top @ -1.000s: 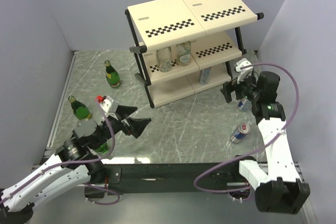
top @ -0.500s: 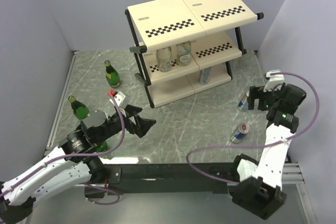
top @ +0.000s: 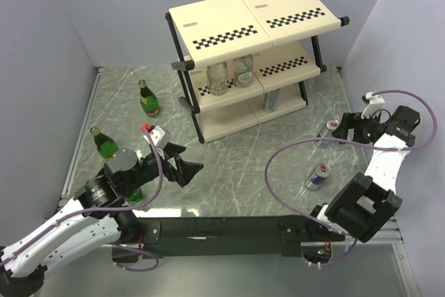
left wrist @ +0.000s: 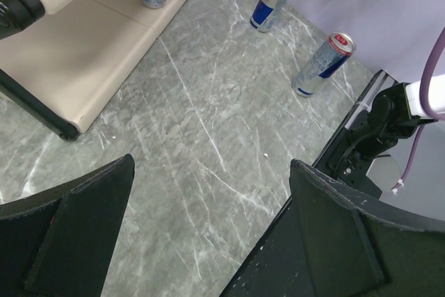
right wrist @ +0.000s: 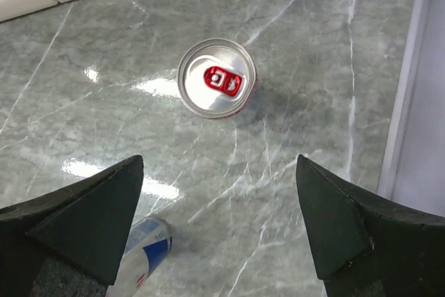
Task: Place and organize the beverage onto the shelf
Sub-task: Pick up the drink from the center of the board.
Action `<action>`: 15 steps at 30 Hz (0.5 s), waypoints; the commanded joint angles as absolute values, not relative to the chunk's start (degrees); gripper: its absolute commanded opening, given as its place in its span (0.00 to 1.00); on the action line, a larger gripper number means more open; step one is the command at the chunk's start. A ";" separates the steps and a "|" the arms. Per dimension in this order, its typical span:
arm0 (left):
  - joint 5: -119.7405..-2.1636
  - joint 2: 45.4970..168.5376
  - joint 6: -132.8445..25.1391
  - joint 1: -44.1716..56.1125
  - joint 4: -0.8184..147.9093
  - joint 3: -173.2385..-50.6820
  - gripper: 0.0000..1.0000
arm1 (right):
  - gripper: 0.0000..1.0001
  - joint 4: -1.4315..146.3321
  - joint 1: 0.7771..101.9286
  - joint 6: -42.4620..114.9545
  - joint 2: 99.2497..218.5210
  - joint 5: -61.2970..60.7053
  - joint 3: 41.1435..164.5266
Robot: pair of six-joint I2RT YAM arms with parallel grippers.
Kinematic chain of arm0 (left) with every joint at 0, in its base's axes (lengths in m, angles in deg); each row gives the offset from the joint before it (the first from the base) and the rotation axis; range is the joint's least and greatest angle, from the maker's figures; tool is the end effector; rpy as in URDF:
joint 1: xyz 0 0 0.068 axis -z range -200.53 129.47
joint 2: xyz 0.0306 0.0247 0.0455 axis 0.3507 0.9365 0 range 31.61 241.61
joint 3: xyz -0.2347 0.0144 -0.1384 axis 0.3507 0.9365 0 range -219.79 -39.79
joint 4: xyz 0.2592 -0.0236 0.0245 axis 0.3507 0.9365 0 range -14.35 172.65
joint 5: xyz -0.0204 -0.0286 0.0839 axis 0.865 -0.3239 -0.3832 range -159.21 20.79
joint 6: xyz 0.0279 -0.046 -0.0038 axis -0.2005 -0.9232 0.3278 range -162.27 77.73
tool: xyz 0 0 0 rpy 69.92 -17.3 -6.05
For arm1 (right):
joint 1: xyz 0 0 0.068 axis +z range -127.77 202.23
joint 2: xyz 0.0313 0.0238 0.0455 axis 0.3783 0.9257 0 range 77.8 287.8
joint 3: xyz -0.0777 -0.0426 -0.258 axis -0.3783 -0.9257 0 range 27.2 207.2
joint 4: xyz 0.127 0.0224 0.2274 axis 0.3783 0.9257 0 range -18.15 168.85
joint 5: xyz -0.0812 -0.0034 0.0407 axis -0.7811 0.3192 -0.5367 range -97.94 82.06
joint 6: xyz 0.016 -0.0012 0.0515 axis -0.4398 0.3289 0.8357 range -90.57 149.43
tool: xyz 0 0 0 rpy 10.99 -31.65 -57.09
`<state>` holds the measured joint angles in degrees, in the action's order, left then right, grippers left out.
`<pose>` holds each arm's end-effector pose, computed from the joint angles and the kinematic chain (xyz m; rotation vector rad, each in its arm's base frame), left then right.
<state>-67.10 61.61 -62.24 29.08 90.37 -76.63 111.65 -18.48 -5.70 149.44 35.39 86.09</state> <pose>0.0871 -0.1045 0.3192 0.4881 1.7314 -0.9211 0.2052 -0.1444 0.2892 -0.1867 2.1876 0.2284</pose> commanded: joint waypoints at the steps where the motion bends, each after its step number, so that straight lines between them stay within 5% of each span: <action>1: -64.30 62.02 -60.55 27.99 89.54 -76.71 1.00 | 0.96 111.51 -18.64 -7.40 151.45 38.12 88.20; 15: -60.07 63.16 -60.55 24.83 88.13 -76.35 0.99 | 0.96 96.12 -15.13 -7.66 158.57 37.50 83.89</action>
<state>-61.86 62.51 -61.39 25.60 90.09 -76.54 101.55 -16.01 -6.53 157.31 36.31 84.52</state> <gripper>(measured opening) 0.995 0.959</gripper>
